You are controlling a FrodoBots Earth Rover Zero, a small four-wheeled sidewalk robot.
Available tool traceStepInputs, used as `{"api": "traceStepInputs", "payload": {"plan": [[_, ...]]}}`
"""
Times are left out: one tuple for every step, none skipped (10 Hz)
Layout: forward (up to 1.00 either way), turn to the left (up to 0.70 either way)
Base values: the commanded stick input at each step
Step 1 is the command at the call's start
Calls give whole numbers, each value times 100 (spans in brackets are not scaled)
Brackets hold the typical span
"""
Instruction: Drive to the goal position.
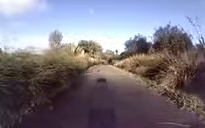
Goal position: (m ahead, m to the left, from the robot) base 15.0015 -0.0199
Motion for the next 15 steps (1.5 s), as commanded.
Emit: {"api": "traceStepInputs", "payload": {"plan": [[100, -40], [100, -27], [100, -14], [100, -1], [100, 0], [100, 0], [100, 0], [100, 0], [100, 0], [100, 0], [100, 0], [100, 0], [100, 0], [100, 0], [100, 0]]}}
